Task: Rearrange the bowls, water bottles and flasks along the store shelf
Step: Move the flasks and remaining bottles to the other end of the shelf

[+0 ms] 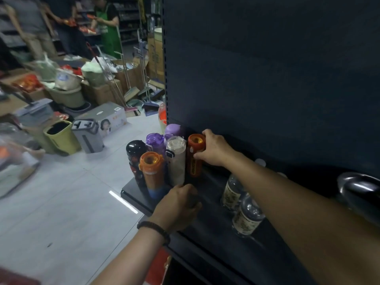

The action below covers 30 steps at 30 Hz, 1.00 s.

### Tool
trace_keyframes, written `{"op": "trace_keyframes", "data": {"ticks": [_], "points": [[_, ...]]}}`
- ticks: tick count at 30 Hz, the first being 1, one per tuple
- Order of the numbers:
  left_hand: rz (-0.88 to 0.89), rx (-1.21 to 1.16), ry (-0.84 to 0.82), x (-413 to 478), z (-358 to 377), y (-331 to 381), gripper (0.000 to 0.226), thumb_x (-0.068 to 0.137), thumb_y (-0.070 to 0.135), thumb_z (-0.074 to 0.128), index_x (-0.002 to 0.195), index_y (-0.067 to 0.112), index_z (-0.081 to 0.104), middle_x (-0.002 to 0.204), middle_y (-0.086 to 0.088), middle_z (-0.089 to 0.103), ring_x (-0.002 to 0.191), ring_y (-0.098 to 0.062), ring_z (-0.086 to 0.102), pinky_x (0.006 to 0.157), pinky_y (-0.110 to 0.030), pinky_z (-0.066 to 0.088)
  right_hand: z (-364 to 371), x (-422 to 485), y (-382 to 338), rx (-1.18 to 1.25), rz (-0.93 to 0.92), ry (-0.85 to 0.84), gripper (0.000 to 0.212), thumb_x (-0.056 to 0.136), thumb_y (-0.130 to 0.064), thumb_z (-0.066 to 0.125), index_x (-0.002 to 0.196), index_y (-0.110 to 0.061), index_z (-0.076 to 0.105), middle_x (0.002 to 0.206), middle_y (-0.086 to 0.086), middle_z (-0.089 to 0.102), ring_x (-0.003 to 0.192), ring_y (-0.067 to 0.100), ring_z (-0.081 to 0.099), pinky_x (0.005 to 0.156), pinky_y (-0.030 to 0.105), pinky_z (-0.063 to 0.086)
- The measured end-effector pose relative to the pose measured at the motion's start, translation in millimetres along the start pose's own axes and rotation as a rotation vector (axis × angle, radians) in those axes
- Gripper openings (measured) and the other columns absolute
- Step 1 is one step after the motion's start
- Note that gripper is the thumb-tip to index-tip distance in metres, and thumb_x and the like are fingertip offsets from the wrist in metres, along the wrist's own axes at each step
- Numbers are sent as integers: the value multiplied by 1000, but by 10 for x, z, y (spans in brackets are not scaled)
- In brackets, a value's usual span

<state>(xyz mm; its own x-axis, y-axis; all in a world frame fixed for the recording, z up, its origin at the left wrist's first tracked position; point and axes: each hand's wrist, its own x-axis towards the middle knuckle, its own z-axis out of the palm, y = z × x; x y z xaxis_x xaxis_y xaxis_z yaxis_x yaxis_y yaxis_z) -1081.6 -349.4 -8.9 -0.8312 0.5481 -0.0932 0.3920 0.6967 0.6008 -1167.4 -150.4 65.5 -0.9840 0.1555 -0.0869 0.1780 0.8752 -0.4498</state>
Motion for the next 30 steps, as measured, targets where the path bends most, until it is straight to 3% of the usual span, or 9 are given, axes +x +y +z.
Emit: {"op": "trace_keyframes", "data": {"ticks": [9,16,19,22,30], "points": [[148,154,26,-259,2,874,23,98,43,64,113,26,64,116,-1,69,106,-30,70,85,-45,60,-776,-1284,327,-45,-89,106,56,97,-43,73,147,-23,55,144,2,60,128,18,60,102,36,54],[320,277,-61,-575,242,2026,23,103,43,55,118,29,66,123,0,71,111,-29,69,89,-39,57,-1417,-2773,1035,-32,19,265,41,95,-47,72,131,-29,64,121,-9,68,107,6,61,96,33,54],[435,230,-75,-705,514,2626,22,102,44,60,116,30,70,114,6,75,106,-19,70,91,-33,55,-1593,-3509,1498,0,105,373,31,94,-42,72,122,-29,69,113,-10,72,103,10,65,94,35,54],[519,171,-141,-805,898,3255,18,97,48,63,108,34,69,101,13,74,96,-14,71,86,-37,60,-1711,-4225,2025,18,267,434,29,94,-40,72,122,-31,72,113,-13,75,105,10,68,95,32,53],[747,233,-292,-1120,2156,4877,18,95,49,64,107,37,68,100,18,74,97,-10,71,87,-37,61,-1856,-6071,3359,19,630,484,29,91,-42,66,117,-31,67,115,-4,73,106,21,69,85,33,54]]}}
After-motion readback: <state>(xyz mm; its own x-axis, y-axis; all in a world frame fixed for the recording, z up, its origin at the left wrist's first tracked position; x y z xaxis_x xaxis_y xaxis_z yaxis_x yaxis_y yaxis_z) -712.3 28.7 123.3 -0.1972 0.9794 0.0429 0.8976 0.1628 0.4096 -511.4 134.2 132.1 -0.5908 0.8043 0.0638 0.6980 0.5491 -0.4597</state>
